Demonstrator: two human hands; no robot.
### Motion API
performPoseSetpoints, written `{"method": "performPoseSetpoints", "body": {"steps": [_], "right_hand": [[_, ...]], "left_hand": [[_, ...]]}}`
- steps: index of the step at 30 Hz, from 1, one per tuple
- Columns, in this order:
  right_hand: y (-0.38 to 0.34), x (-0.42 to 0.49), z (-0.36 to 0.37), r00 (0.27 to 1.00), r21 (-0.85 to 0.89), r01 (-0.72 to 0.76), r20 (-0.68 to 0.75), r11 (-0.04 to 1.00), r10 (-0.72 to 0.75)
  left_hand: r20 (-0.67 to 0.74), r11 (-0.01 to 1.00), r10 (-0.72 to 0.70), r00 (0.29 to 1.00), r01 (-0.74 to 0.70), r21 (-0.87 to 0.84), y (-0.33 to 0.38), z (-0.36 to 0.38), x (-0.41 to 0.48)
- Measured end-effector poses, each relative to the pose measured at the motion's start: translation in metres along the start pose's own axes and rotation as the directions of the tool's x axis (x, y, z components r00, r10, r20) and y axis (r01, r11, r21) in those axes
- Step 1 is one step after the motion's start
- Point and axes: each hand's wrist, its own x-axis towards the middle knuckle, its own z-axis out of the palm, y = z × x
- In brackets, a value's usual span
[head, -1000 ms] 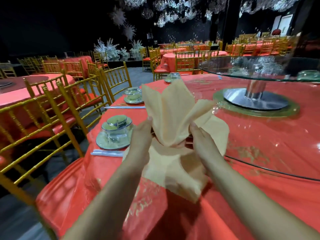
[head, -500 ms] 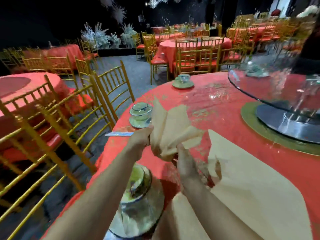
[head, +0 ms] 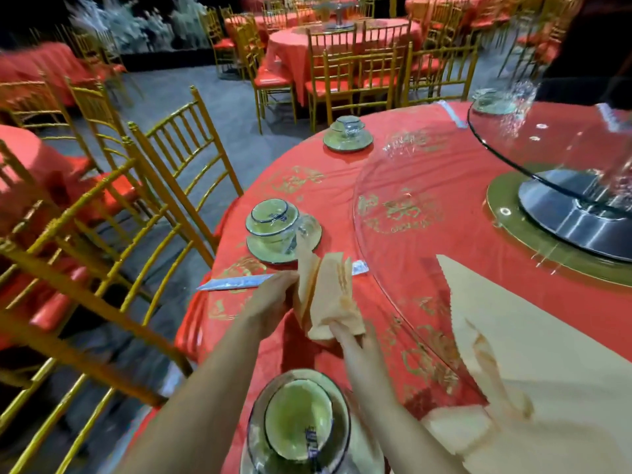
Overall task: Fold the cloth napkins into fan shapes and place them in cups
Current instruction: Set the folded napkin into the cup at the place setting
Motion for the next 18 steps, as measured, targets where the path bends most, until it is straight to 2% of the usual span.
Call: {"method": "performPoseSetpoints", "body": {"steps": [4, 8, 12, 15, 18], "right_hand": [[-0.006, -0.012, -0.006, 0.999, -0.037, 0.042, 0.025, 0.998, -0.041], [-0.004, -0.015, -0.007, 0.998, -0.094, 0.064, 0.019, 0.993, -0.063], [0.001, -0.017, -0.008, 0.975, -0.235, 0.194, -0.061, 0.952, -0.214], [0.003, -0.019, -0.007, 0.92, -0.345, 0.326, -0.098, 0.88, -0.379], [0.004, -0.021, -0.005, 0.917, -0.34, 0.322, -0.122, 0.884, -0.381]], "left_hand": [[0.018, 1.0, 0.006, 1.0, -0.006, 0.015, -0.003, -0.006, 0.007], [-0.037, 0.996, 0.009, 0.999, -0.012, -0.094, -0.008, -0.006, 0.005], [-0.012, 0.987, 0.011, 1.0, -0.013, -0.159, -0.008, -0.003, 0.001], [-0.007, 0.984, 0.0, 1.0, -0.001, -0.176, -0.009, -0.006, 0.002], [-0.006, 0.98, -0.015, 1.0, 0.013, -0.197, -0.006, -0.005, -0.002]]}}
